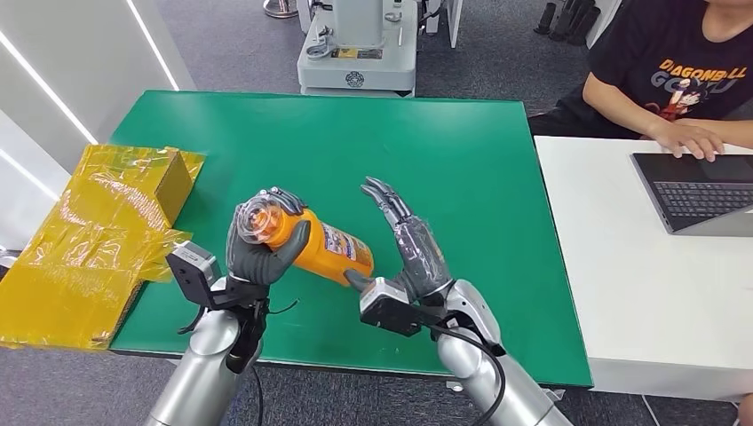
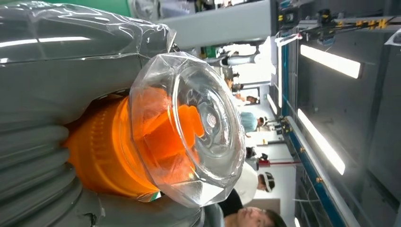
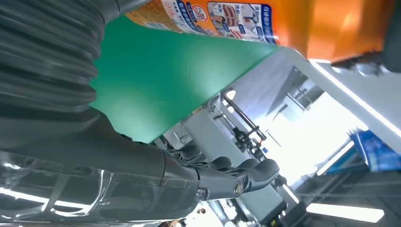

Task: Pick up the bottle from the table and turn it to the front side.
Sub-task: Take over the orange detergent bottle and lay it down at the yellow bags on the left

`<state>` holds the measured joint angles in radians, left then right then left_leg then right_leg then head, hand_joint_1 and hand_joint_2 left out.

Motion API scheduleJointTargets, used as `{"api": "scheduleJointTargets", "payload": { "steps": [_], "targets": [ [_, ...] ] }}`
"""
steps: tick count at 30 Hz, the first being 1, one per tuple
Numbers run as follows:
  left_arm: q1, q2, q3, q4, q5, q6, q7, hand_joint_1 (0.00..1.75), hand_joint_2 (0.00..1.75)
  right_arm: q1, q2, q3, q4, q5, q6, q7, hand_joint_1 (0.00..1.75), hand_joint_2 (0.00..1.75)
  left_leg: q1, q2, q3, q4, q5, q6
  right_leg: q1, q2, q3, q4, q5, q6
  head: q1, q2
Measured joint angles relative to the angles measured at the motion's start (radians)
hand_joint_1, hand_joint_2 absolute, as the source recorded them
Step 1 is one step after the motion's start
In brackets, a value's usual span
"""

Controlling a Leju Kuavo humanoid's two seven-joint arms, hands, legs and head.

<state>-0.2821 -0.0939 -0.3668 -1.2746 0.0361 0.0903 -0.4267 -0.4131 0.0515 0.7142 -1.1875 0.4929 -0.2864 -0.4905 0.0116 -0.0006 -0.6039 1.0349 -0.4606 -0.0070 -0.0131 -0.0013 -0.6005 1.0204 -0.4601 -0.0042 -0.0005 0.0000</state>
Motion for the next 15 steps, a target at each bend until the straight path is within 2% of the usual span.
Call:
{"api": "scheduleJointTargets", "payload": {
  "steps": [3,8,11,15],
  "targets": [
    [-0.002,0.016,0.01,-0.025,-0.054,0.026,0.019,1.75,1.75,0.047,0.0,-0.014,-0.066,-0.049,-0.061,-0.014,0.0,1.75,0.0,0.0,0.0,0.0,0.0,0.0,0.0,0.0,0.0,0.0,0.0,0.0,0.0,0.0],
    [0.006,0.071,0.046,-0.079,-0.166,0.093,0.059,1.75,1.75,0.154,0.013,-0.064,-0.189,-0.264,-0.278,-0.057,0.0,1.75,0.0,0.0,0.0,-0.001,0.0,-0.001,0.0,0.0,0.0,0.0,-0.001,-0.001,0.0,0.0],
    [0.01,0.134,0.068,-0.11,-0.246,0.129,0.082,1.75,1.75,0.221,0.017,-0.083,-0.241,-0.324,-0.361,-0.086,0.0,1.75,0.0,0.001,0.0,-0.001,0.0,-0.001,0.0,0.0,-0.001,0.0,-0.001,-0.002,0.0,0.0],
    [0.002,0.24,0.087,-0.146,-0.328,0.137,0.126,1.75,1.75,0.295,0.017,-0.096,-0.302,-0.373,-0.405,-0.15,0.0,1.75,0.001,0.001,0.0,-0.001,-0.001,-0.001,0.001,0.0,-0.002,0.001,-0.002,-0.003,0.0,0.0]
  ]
}}
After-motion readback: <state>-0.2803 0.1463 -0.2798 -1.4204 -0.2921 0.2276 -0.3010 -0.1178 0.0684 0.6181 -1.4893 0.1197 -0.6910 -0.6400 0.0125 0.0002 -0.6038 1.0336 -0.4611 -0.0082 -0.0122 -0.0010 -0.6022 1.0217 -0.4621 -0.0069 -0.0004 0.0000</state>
